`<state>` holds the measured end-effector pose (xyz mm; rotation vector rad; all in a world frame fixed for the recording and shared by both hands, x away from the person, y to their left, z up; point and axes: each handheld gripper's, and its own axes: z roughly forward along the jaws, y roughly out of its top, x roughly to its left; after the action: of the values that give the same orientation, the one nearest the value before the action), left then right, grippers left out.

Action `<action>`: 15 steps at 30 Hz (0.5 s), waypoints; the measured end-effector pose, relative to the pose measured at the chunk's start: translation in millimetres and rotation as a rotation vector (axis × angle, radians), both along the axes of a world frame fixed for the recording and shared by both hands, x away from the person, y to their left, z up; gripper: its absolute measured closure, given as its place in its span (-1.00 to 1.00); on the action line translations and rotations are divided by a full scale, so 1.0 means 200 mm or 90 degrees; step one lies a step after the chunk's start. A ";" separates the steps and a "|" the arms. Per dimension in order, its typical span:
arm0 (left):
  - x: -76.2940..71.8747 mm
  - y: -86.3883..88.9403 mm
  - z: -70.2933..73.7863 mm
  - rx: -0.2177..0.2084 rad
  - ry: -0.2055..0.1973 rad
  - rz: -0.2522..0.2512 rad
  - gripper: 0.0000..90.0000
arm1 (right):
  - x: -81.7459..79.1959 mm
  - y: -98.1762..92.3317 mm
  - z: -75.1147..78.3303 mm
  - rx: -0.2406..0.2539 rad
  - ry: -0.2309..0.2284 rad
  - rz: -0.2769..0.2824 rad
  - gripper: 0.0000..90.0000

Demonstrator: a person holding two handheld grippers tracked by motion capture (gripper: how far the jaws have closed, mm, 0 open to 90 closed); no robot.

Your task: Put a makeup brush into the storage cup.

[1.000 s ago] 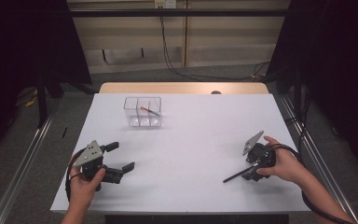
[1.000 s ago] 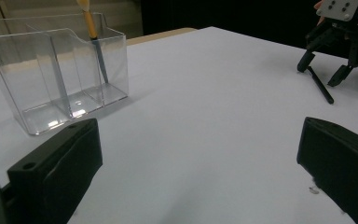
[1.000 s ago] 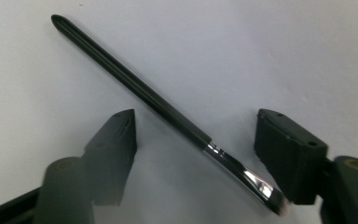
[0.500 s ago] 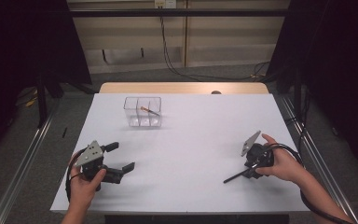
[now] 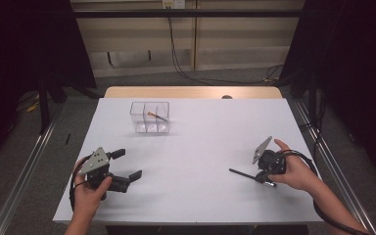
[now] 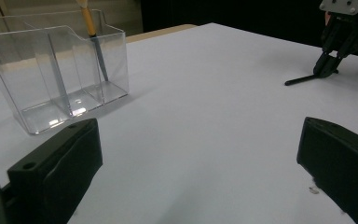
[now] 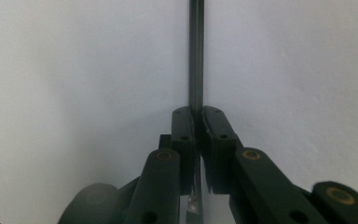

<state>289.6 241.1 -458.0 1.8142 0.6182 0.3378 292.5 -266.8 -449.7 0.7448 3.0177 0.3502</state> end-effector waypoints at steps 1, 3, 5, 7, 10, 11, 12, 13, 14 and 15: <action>0.00 0.00 0.00 0.001 0.000 0.001 -1.00 | 0.00 0.00 0.00 -0.006 0.000 0.001 0.88; 0.00 0.00 0.00 0.000 0.000 0.001 -1.00 | 0.00 0.01 0.00 -0.008 -0.002 0.005 0.88; 0.00 0.00 0.00 0.002 -0.001 0.001 -1.00 | 0.00 0.01 0.00 -0.007 -0.001 0.007 0.88; 0.00 0.00 0.00 0.002 0.000 0.000 -1.00 | 0.00 0.01 0.00 -0.009 -0.003 0.005 0.88; 0.00 0.00 0.00 0.001 0.000 0.000 -1.00 | 0.00 0.03 0.00 -0.027 -0.006 0.003 0.88; 0.00 0.00 0.00 0.001 0.000 0.000 -1.00 | 0.00 0.04 0.00 -0.034 -0.004 0.004 0.88; 0.00 0.00 0.00 0.000 0.001 -0.001 -1.00 | 0.00 0.04 0.00 -0.036 -0.004 0.006 0.88; 0.00 0.00 0.00 -0.001 0.001 0.000 -1.00 | 0.00 0.04 0.00 -0.036 0.001 0.001 0.88; 0.00 0.00 0.00 -0.003 0.001 0.001 -1.00 | 0.00 0.04 0.01 -0.037 0.001 0.000 0.88; 0.00 0.01 0.00 -0.006 0.002 0.003 -1.00 | 0.00 0.04 0.01 -0.036 0.001 0.005 0.88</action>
<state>288.7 242.3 -458.1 1.8054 0.6251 0.3350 292.8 -258.5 -448.6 0.7306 3.0182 0.2645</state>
